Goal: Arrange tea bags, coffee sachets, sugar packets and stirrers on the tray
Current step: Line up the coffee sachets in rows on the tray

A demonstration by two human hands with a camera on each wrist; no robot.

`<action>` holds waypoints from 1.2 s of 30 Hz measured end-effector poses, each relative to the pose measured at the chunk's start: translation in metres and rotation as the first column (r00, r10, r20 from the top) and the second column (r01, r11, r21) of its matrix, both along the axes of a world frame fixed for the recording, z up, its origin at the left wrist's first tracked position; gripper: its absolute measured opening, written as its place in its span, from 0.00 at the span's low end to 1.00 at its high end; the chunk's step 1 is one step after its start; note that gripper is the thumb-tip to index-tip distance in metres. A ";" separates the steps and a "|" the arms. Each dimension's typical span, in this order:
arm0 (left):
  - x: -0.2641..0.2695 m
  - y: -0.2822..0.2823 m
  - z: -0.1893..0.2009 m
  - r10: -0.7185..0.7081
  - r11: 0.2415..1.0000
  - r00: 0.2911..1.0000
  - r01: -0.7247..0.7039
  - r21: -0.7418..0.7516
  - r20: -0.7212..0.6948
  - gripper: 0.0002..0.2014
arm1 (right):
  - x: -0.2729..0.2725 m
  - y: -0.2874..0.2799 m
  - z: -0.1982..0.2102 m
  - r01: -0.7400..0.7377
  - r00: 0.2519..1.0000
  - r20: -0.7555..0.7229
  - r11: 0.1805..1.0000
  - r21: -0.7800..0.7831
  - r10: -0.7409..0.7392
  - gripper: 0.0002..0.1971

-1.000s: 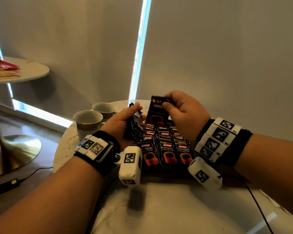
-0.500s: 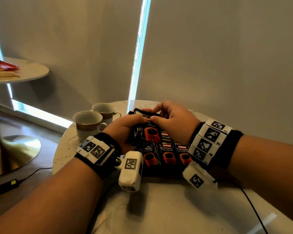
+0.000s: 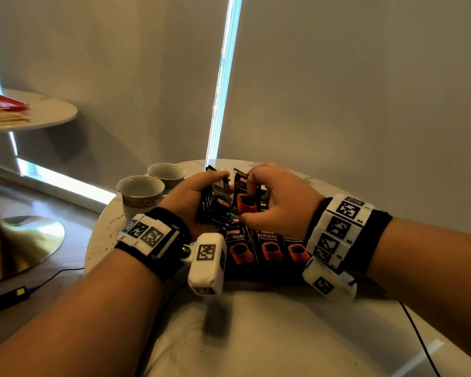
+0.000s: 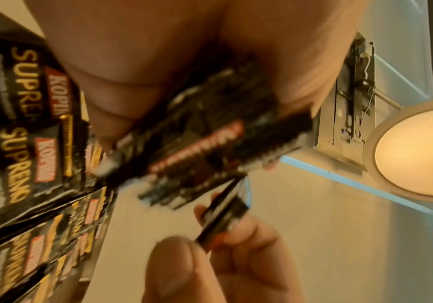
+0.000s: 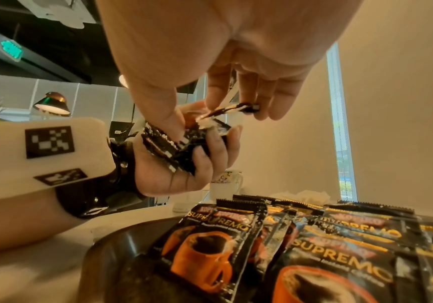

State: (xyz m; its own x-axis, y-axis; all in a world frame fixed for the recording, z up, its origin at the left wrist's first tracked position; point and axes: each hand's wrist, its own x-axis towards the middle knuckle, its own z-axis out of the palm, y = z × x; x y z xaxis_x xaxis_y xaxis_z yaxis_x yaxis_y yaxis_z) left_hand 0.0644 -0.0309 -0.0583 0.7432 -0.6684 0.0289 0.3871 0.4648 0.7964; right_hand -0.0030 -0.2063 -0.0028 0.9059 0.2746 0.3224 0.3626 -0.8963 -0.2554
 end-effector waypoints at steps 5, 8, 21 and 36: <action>0.018 0.016 -0.001 0.167 0.918 0.961 -0.233 -0.320 -0.221 0.18 | 0.000 0.002 -0.003 0.085 0.989 -0.121 0.996 -0.014 -0.086 0.19; 0.019 0.021 0.001 0.141 0.884 0.972 -0.209 -0.419 -0.187 0.17 | 0.001 0.013 -0.012 0.030 0.958 -0.273 0.975 -0.222 -0.092 0.26; 0.020 0.020 0.000 0.130 0.891 0.975 -0.194 -0.412 -0.179 0.17 | 0.015 0.041 -0.033 -0.036 0.922 -0.363 0.902 -0.430 -0.136 0.27; 0.017 0.017 -0.001 0.191 0.935 0.966 -0.234 -0.268 -0.174 0.16 | 0.012 0.029 -0.019 0.015 0.929 -0.343 0.937 -0.348 -0.142 0.27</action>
State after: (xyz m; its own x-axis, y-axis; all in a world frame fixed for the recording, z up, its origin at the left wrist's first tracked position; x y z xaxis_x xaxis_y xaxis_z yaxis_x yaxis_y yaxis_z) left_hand 0.0814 -0.0136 -0.0590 0.8773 -0.4737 0.0775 0.3538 0.7473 0.5625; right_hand 0.0086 -0.1774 -0.0220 0.9649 0.2311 -0.1247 0.2285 -0.9729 -0.0349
